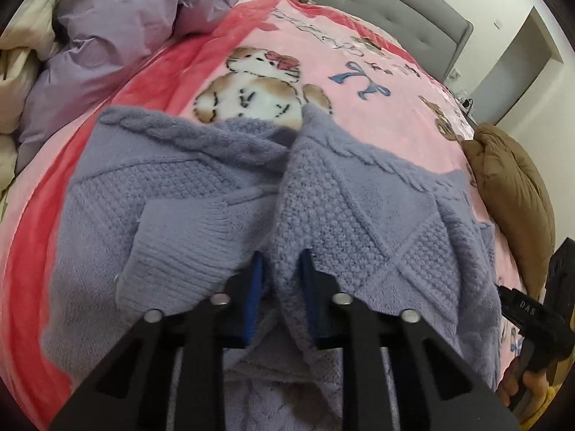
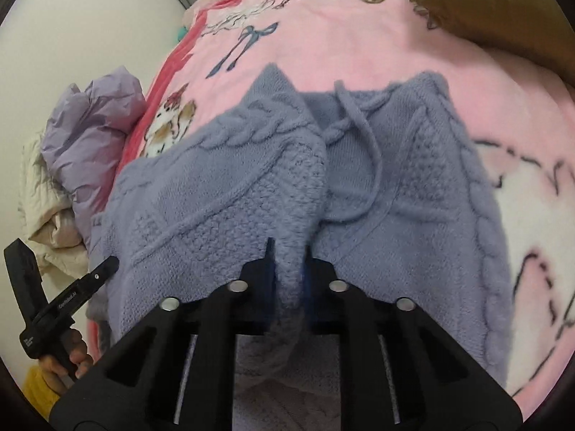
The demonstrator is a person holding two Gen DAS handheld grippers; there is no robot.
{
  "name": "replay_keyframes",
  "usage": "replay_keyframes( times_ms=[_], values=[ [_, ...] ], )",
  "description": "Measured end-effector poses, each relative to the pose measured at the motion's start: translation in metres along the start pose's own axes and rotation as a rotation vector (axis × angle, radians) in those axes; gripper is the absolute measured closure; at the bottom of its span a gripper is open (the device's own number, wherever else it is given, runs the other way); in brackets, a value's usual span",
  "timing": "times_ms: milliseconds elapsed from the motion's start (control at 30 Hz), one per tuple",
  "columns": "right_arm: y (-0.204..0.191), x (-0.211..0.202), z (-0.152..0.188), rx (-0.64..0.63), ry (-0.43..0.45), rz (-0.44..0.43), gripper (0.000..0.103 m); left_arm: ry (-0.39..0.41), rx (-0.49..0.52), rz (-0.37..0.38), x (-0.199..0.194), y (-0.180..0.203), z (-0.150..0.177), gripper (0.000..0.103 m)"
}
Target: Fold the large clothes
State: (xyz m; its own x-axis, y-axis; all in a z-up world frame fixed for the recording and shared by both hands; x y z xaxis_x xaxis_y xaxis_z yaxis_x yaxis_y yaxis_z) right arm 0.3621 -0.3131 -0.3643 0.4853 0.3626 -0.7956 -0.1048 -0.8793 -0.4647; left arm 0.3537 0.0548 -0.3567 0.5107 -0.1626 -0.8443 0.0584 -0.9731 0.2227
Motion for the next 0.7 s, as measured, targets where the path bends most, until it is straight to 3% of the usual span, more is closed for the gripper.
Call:
replay_keyframes(
  times_ms=[133, 267, 433, 533, 700],
  values=[
    [-0.005, -0.012, -0.005, -0.027, 0.034, 0.041, 0.097, 0.039, 0.025, -0.023, -0.011, 0.005, -0.003, 0.094],
    [0.001, -0.043, -0.019, -0.017, 0.090, 0.056, 0.097, 0.103, 0.045, 0.017, -0.033, 0.005, -0.008, 0.095],
    [0.010, -0.033, -0.016, -0.064, 0.000, 0.091, 0.097, 0.036, 0.073, 0.012, -0.019, -0.009, -0.003, 0.098],
    [0.015, -0.011, -0.001, -0.094, -0.061, 0.135, 0.097, 0.039, 0.127, 0.001, -0.008, -0.007, 0.005, 0.098],
    [0.023, 0.004, 0.010, -0.084, -0.058, 0.170, 0.097, 0.031, 0.148, -0.011, 0.005, -0.008, 0.009, 0.098]
  ],
)
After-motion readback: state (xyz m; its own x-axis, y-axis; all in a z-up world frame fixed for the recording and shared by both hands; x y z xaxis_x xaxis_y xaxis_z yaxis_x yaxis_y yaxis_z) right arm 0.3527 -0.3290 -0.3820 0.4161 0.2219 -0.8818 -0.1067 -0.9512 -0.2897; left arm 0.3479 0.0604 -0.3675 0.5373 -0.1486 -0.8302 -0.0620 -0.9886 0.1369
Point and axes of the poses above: each gripper's, at about its wrist camera, not at the fingertips, and x roughly the way its jaws point, y to its right, z to its underside, the point moved 1 cm from there along x, roughly the way its jaws point, and after that the axes turned 3 degrees about -z, right-handed, at the moved point
